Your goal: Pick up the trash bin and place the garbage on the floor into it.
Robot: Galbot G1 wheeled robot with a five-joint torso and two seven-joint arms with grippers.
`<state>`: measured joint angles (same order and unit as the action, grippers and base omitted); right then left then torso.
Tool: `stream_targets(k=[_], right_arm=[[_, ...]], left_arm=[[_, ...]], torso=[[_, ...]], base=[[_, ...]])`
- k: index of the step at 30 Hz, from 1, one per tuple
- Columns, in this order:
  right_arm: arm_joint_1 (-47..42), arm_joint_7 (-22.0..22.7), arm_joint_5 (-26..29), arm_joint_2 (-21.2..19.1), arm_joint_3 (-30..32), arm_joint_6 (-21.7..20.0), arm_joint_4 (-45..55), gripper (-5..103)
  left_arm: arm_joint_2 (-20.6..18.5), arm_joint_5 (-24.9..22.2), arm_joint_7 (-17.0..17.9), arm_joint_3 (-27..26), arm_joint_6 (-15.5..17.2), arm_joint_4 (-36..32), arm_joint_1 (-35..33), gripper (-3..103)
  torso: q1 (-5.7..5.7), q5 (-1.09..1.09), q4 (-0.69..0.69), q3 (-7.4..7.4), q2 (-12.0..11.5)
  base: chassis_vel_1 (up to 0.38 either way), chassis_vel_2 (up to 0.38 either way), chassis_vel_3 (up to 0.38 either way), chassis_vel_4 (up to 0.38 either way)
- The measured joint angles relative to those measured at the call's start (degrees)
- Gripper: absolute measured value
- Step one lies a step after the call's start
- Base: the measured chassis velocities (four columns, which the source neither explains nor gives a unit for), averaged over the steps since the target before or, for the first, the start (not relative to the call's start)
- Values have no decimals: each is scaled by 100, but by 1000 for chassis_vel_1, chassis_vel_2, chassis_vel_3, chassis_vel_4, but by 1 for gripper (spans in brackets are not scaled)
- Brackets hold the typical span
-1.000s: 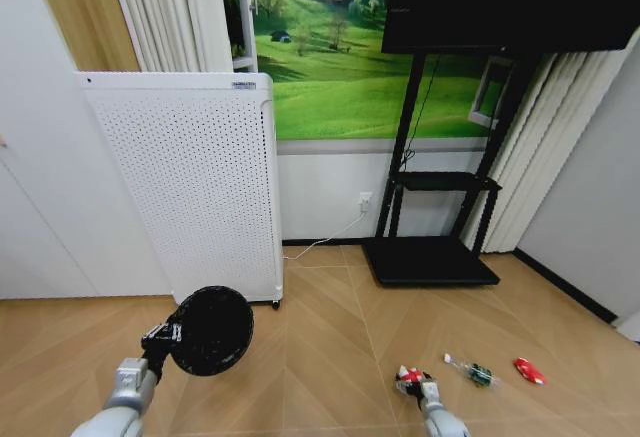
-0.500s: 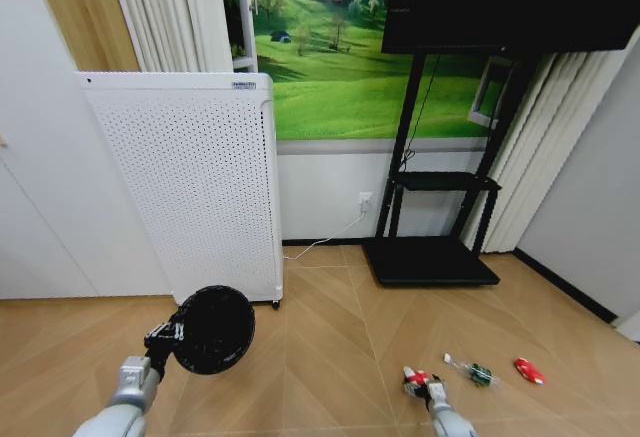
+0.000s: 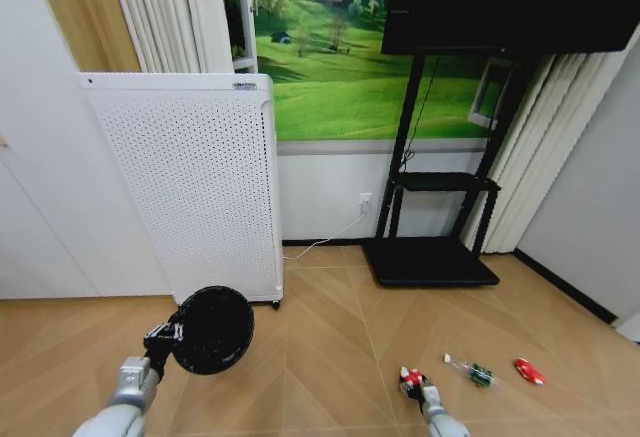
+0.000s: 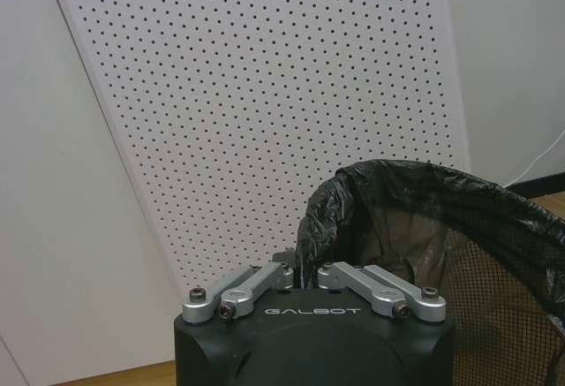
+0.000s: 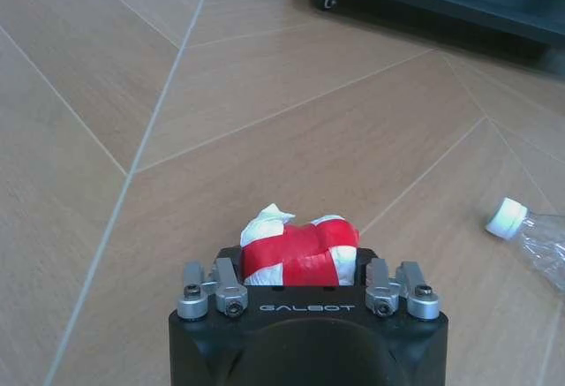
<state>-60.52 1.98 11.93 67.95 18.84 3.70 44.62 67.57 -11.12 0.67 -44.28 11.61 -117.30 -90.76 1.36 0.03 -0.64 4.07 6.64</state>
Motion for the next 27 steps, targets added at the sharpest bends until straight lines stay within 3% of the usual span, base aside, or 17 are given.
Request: stream_targets(k=[4,6,11,15,17,22,27], right_arm=[[-66,2,37,-122,7,-6,111,53],[-237,16,205,-385,16,-46,486,48],[-724,38,712,-976,154,-187,1578,48],[-1034,39,1000,-1221,319,-265,2275,48],[-1381,3,1241,-1404,562,-312,3017,48],[-1847,-155,1382,-1554,898,-297,3805,48],[-2214,-592,1470,-1608,1081,114,4607,48]], left_arm=[[0,0,1,14,0,-20,5,6],[-5,0,3,25,0,-37,6,6],[-14,0,13,111,8,-50,61,6],[-20,2,22,235,17,-36,168,6],[-43,1,54,464,23,68,400,6],[-50,1,117,910,73,268,807,6],[59,32,142,1421,97,479,1158,6]], torso=[[0,2,-3,1,-1],[1,0,-3,1,-2],[0,-3,-3,0,-2],[0,-3,-1,0,-1],[0,-2,-1,0,-2],[1,-4,-4,0,-2],[0,-2,-2,0,-1]], base=[[0,0,0,0],[0,0,0,0],[0,0,0,0],[0,0,0,0],[0,0,0,0],[0,0,0,0],[0,0,0,0]])
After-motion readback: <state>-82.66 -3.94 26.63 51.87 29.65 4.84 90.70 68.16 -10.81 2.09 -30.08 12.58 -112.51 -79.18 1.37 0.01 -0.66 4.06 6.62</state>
